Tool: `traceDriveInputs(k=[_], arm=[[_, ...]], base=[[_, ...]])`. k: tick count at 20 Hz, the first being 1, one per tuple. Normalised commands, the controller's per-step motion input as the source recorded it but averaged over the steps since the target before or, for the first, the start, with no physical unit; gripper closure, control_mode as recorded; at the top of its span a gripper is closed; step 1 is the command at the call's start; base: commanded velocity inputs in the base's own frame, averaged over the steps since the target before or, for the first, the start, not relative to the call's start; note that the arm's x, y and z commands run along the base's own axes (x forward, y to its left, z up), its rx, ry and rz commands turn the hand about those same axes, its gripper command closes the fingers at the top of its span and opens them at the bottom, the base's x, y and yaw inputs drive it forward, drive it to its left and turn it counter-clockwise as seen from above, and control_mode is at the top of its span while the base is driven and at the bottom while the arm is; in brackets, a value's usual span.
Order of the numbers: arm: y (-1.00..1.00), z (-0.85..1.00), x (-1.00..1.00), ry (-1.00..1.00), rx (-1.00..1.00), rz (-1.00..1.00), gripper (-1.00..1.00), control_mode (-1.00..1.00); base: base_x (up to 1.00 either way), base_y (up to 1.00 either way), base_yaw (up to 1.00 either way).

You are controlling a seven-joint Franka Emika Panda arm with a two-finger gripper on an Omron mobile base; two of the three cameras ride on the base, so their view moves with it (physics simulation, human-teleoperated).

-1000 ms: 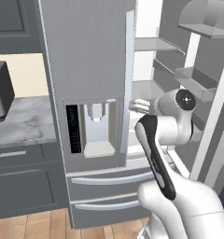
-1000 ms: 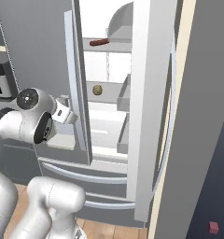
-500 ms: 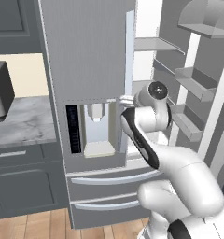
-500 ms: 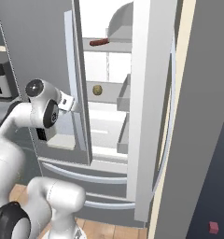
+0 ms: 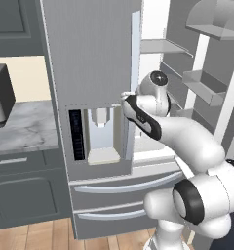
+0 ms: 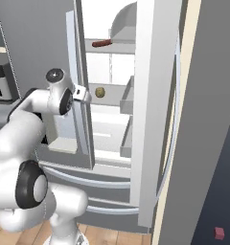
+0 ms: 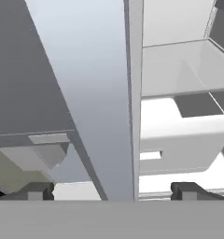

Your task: Retrieve the sausage and cheese from the fridge and place them on the cutting board on the counter.

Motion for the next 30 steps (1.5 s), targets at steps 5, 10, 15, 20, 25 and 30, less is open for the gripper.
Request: traceDriveInputs(k=[5,10,15,20,25,30], arm=[[0.08,-0.16,0.74,0.03,-0.10,0.05,-1.00,-1.00],[0.23,-0.25,0.62,0.00,-0.16,0.01,-1.00,-1.00],[0.18,-0.35,0.40,-0.02,-0.14,0.00,-1.00,-1.00],[0.07,-0.53,0.08,-0.31,-0.05,0.00,-1.00,-1.00],[0.01,-0.67,-0.02,-0.55,0.01,0.00,-1.00,-1.00],[0.00,-0.67,-0.09,-0.64,0.09,0.00,-1.00,-1.00]], base=[[0.00,0.00,0.00],[0.00,0.00,0.00],[0.00,0.00,0.00],[0.00,0.00,0.00],[0.00,0.00,0.00],[0.00,0.00,0.00]])
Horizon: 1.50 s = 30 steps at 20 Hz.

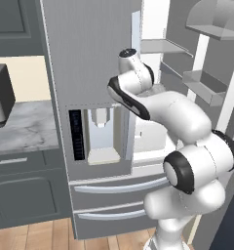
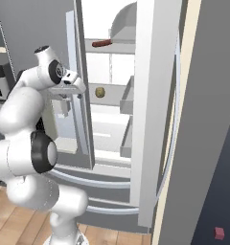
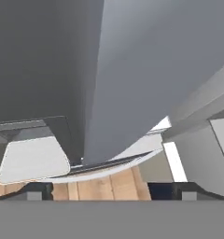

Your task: Retrieve the sausage and cheese from the fridge and place them on the cutting board on the counter.

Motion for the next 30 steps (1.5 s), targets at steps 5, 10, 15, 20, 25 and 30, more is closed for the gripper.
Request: traceDriveInputs(k=[5,10,15,20,25,30], arm=[[-0.03,-0.57,0.11,-0.56,0.11,0.00,-1.00,-1.00],[-0.04,-0.09,0.65,-0.34,0.05,0.00,-1.00,-1.00],[-0.02,-0.01,0.65,-0.18,0.01,0.00,-1.00,-1.00],[0.14,0.06,0.62,-0.05,0.01,0.00,1.00,-1.00],[0.22,0.10,0.16,0.03,0.00,0.01,1.00,-1.00],[0.26,0.08,-0.44,0.00,0.00,0.05,1.00,-1.00]], base=[[0.00,0.00,0.00],[0.00,0.00,0.00],[0.00,0.00,0.00],[0.00,0.00,0.00],[0.00,0.00,0.00],[0.00,0.00,0.00]])
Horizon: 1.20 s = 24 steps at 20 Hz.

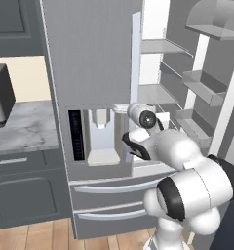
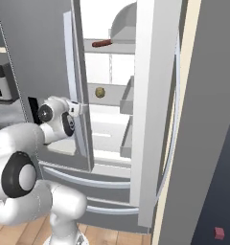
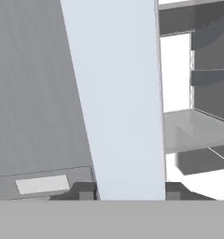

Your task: Retrieve the sausage and cheese from the fridge and place them on the cutting board on the counter.

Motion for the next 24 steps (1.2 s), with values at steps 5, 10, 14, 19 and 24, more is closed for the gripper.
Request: traceDriveInputs(k=[5,10,14,19,24], arm=[[0.19,0.17,-0.69,0.07,0.00,0.00,1.00,-1.00],[0.22,0.06,-0.90,0.09,0.00,0.00,1.00,-1.00],[0.38,0.00,-0.89,0.07,0.00,0.00,1.00,-1.00],[0.51,0.00,-0.69,0.09,0.00,0.00,1.00,-1.00],[-0.16,0.06,-0.40,0.17,0.00,0.00,-1.00,-1.00]], base=[[0.00,0.00,0.00],[0.00,0.00,0.00],[0.00,0.00,0.00],[0.00,0.00,0.00],[0.00,0.00,0.00]])
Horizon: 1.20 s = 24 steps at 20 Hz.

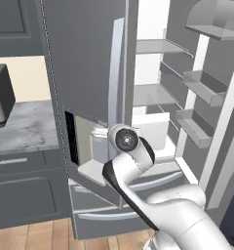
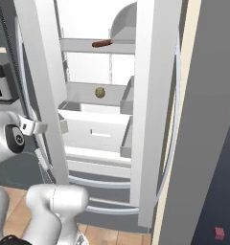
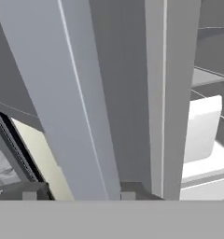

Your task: Retrieve the sausage and cheese from the fridge and place them on the cutting board on the counter.

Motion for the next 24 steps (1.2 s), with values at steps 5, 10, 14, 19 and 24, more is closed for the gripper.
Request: traceDriveInputs(k=[5,10,14,19,24], arm=[[-0.57,0.07,-0.60,0.11,0.02,-0.01,-1.00,-1.00],[-0.72,0.09,-0.53,0.12,0.11,-0.02,-1.00,-1.00],[-0.75,0.14,-0.51,0.06,0.12,0.00,-1.00,-1.00],[-0.06,0.29,-0.57,0.05,0.08,0.06,-1.00,-1.00],[-0.08,0.38,-0.59,0.11,0.00,0.10,-1.00,-1.00]], base=[[0.00,0.00,0.00],[0.00,0.00,0.00],[0.00,0.00,0.00],[0.00,0.00,0.00],[0.00,0.00,0.00]])
